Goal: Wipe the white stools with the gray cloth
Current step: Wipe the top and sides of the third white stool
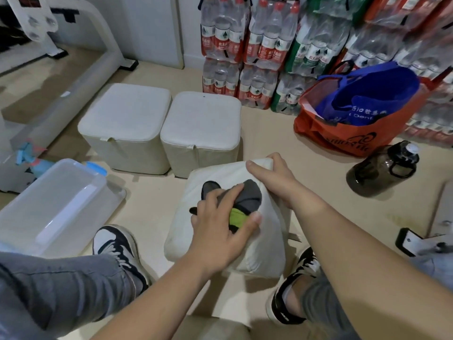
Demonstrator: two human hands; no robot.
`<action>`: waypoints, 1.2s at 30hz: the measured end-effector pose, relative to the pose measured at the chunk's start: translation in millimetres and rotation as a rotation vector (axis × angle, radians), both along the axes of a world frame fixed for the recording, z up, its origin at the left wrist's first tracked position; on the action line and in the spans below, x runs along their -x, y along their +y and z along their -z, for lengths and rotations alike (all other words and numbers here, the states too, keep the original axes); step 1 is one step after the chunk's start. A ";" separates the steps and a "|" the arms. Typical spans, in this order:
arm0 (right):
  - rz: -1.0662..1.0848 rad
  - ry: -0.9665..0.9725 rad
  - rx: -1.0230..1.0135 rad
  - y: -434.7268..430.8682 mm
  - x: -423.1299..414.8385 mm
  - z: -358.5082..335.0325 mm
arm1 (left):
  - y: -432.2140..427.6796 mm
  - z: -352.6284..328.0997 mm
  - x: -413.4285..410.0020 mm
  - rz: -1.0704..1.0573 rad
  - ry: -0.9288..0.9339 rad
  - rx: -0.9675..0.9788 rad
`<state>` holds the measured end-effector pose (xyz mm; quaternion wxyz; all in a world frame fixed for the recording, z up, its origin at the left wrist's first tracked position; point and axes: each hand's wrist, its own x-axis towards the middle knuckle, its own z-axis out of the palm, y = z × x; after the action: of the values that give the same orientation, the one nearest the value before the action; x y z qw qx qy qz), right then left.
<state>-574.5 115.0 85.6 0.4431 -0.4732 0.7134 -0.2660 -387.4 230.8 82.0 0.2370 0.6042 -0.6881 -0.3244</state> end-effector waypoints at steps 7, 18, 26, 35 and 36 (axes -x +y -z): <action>0.082 -0.062 -0.093 7.6 25.1 3.3 | -34.8 38.7 -29.6 -0.277 -0.118 0.029; 0.066 -0.045 0.019 5.3 22.9 16.2 | -5.4 -4.0 31.8 0.076 0.107 0.250; 0.113 -0.084 -0.088 2.2 41.8 23.6 | -40.1 43.7 -50.2 -0.456 -0.074 -0.121; 0.029 -0.121 0.015 1.0 21.9 21.0 | -2.4 -16.5 25.0 0.122 -0.018 0.174; 0.022 -0.112 0.010 0.8 21.7 21.3 | -6.1 -13.6 16.6 0.099 -0.047 0.195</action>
<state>-596.3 115.8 64.3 0.4768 -0.4521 0.6914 -0.3005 -404.0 224.7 95.6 0.2621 0.5511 -0.7508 -0.2529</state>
